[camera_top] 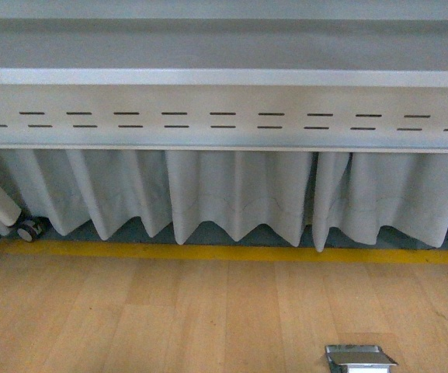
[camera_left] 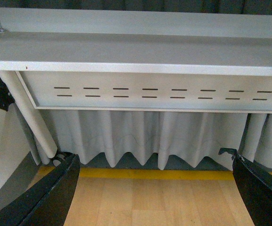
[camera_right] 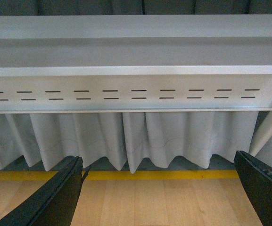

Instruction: Open oven

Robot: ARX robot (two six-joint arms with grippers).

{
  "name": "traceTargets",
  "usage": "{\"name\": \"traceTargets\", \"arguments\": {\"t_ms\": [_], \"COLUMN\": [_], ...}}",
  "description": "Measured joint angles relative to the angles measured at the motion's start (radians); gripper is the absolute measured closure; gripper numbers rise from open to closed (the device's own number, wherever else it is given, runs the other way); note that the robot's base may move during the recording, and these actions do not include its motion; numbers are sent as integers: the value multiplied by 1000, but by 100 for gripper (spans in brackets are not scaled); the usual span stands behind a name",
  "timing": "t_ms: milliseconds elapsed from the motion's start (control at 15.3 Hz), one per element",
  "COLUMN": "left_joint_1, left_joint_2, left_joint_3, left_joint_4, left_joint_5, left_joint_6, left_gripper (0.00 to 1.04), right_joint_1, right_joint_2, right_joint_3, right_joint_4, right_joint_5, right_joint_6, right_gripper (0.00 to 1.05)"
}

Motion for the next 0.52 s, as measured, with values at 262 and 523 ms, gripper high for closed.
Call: {"name": "traceTargets", "arguments": {"t_ms": [262,523], "left_joint_1": [0,0], "left_joint_2": [0,0], "left_joint_3": [0,0], "left_joint_4": [-4,0], "left_joint_5": [2,0], "left_joint_6": [0,0], "left_gripper": [7,7], "right_joint_1": [0,0], "right_joint_2": [0,0], "right_joint_3": [0,0], "right_joint_4": [-4,-2], "right_joint_5": [0,1], "right_joint_6": [0,0], "right_gripper": [6,6]}}
